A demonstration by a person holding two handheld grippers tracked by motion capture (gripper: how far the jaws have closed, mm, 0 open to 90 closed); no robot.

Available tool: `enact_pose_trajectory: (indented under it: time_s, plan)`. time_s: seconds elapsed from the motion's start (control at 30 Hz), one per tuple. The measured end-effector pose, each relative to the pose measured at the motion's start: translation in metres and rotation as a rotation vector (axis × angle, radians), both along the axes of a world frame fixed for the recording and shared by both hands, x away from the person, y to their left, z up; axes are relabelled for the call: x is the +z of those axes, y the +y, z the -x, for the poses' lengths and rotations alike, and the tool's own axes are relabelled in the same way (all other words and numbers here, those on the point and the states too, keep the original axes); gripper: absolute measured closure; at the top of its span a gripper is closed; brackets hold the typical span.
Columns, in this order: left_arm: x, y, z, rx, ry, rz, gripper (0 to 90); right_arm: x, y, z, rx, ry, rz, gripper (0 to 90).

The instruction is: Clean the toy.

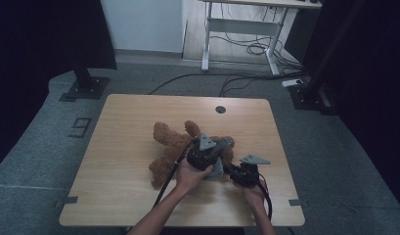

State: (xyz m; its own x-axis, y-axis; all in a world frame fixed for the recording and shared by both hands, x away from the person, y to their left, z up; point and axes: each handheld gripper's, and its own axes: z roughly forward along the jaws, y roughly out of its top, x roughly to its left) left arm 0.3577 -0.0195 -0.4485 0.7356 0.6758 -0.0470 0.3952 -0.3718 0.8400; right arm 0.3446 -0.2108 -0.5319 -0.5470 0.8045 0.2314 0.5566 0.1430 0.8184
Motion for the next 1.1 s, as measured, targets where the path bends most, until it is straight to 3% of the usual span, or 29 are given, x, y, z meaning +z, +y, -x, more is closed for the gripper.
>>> enact_pose_trajectory:
  time_s: [0.13,0.23,0.37,0.47,0.67,0.7,0.8,0.83,0.9,1.0,1.1]
  plan:
    - [-0.005,-0.009,-0.001,-0.025,0.018,0.010,76.7,-0.001,0.000,-0.001,0.001,0.002,-0.004,75.8]
    - [-0.009,-0.012,-0.002,-0.015,0.017,-0.001,76.7,0.000,-0.001,-0.001,0.001,0.003,-0.004,75.7]
    - [-0.013,-0.002,-0.008,-0.002,0.058,0.011,76.9,0.000,0.000,0.000,0.005,-0.001,-0.008,75.7]
    - [-0.009,0.007,-0.007,0.004,0.050,0.018,77.0,0.000,0.000,0.000,0.010,-0.004,-0.008,75.8]
    - [0.000,0.033,-0.005,0.069,0.012,-0.005,77.0,0.000,0.000,-0.001,0.008,-0.001,-0.009,75.7]
    - [0.000,0.046,-0.008,0.093,0.020,-0.017,77.0,0.000,-0.001,-0.001,0.008,0.001,-0.005,75.7]
    - [-0.004,0.068,-0.014,0.114,0.052,0.001,77.2,0.000,-0.001,-0.001,0.009,0.004,-0.006,75.8]
    - [-0.004,0.068,-0.014,0.114,0.052,0.001,77.3,0.000,-0.002,-0.001,0.010,0.004,-0.007,75.8]
    - [-0.006,0.086,-0.015,0.121,0.068,0.032,77.4,0.000,-0.001,-0.001,0.010,0.003,-0.008,75.7]
    - [-0.003,0.096,-0.013,0.129,0.060,0.040,77.3,0.000,-0.001,-0.001,0.010,0.004,-0.009,75.7]
    - [0.005,0.119,-0.010,0.170,0.044,0.073,77.3,0.000,-0.001,-0.001,0.007,0.003,-0.007,75.7]
